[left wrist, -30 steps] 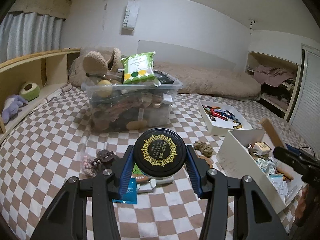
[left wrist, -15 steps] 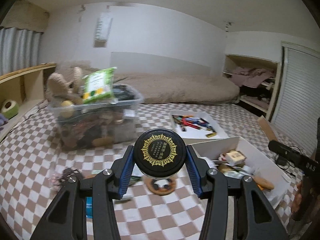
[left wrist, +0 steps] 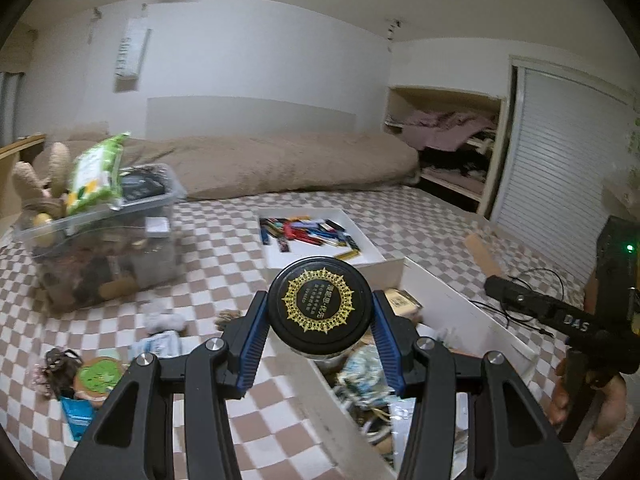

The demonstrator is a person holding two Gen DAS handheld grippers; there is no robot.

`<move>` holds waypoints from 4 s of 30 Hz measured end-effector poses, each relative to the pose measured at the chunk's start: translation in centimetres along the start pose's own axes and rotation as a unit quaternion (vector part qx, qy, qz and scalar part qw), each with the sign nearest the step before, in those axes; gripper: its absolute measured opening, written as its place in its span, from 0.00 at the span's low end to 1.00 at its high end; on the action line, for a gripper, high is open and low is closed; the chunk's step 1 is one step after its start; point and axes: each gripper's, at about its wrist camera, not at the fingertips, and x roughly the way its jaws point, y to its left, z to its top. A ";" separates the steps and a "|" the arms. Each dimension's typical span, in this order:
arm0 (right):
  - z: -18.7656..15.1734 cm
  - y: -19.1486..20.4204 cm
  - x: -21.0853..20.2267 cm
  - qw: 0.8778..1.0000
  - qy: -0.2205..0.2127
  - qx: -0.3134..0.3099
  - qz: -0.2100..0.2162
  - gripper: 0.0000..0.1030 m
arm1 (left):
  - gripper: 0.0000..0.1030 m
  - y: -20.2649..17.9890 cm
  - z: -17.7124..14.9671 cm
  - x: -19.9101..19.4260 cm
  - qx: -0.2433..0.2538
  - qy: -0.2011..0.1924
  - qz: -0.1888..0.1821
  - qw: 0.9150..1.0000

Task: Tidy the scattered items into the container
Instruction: 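Carry the black tin and wooden plate over the white cardboard box with both tools, then open both grippers to drop the tin and wooden plate into the box, then withdraw both tools from the box back toward the scattered items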

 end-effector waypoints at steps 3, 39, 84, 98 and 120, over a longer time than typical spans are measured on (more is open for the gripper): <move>-0.3 -1.2 0.5 1.000 0.015 0.009 -0.010 0.63 | 0.48 -1.1 -0.1 1.0 0.006 0.011 -0.010 1.000; -0.8 -4.5 1.9 0.996 0.058 0.030 -0.060 0.89 | 0.48 -5.2 -1.8 6.4 -0.006 0.094 -0.075 0.993; -0.5 -5.5 0.5 0.997 0.038 0.054 -0.047 0.89 | 0.81 -12.0 -6.8 7.7 0.019 0.181 -0.166 0.969; -0.5 -4.4 0.8 0.997 0.035 0.031 -0.060 0.89 | 1.00 -8.3 -4.6 6.1 0.007 0.134 -0.120 0.984; -1.0 -1.5 1.6 0.995 0.040 -0.035 -0.085 1.00 | 1.00 -2.9 -2.7 5.5 -0.016 0.111 -0.067 0.991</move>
